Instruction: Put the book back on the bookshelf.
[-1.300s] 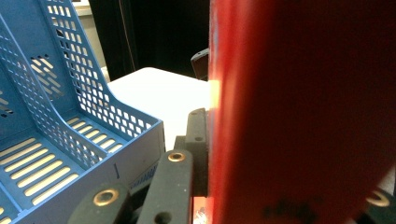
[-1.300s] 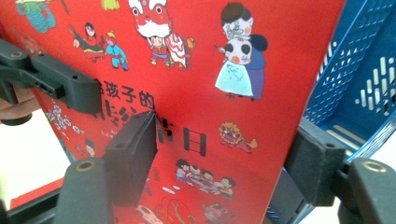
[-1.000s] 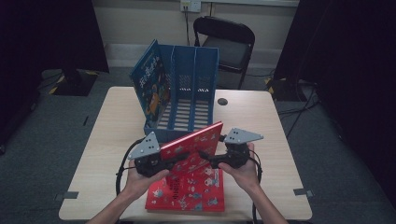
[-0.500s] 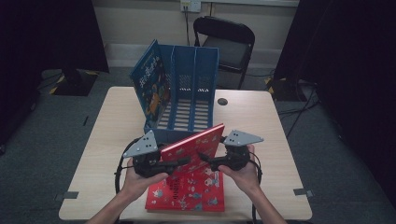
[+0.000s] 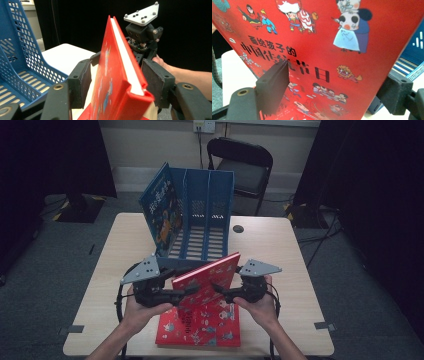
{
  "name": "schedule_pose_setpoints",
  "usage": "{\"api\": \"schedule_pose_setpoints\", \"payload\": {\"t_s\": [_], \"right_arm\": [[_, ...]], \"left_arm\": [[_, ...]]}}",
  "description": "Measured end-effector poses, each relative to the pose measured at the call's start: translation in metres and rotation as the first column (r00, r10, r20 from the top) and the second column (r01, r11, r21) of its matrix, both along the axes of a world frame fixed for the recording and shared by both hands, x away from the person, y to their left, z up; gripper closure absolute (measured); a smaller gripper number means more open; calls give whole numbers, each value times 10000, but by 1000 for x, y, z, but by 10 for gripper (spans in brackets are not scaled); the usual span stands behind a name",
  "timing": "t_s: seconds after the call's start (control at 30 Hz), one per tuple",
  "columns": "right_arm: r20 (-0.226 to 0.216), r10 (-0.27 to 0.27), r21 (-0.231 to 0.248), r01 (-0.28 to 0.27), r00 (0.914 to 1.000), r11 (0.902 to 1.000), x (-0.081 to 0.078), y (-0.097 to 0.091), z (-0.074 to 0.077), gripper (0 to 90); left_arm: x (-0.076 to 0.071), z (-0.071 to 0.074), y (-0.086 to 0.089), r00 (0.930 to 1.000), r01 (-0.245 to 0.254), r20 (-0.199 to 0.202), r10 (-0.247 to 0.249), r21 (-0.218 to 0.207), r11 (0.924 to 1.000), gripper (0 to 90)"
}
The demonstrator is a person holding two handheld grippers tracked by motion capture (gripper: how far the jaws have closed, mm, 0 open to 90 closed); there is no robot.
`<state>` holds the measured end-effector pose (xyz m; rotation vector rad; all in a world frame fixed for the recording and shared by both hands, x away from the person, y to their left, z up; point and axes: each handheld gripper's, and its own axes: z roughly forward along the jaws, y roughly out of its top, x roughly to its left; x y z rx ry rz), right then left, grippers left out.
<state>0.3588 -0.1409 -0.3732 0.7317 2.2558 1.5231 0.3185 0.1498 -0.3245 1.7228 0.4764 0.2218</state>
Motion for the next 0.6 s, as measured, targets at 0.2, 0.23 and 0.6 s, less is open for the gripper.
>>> {"api": "schedule_pose_setpoints", "payload": {"t_s": [0.2, 0.23, 0.6], "right_arm": [[-1, -4, -28, 4, 10000, 10000, 0, 0, 0, 187], [1, -4, -35, 4, 10000, 10000, 0, 0, 0, 187], [-25, 43, -119, -43, 10000, 9999, 1, 0, -2, 187]], "left_arm": [[-2, 10, 12, 9997, -190, 133, 193, -220, 9996, 404], [-2, 12, 14, 9996, -217, 153, 222, -306, 9993, 403], [0, 26, 45, 9984, -505, 198, 522, -765, 9958, 391]]}}
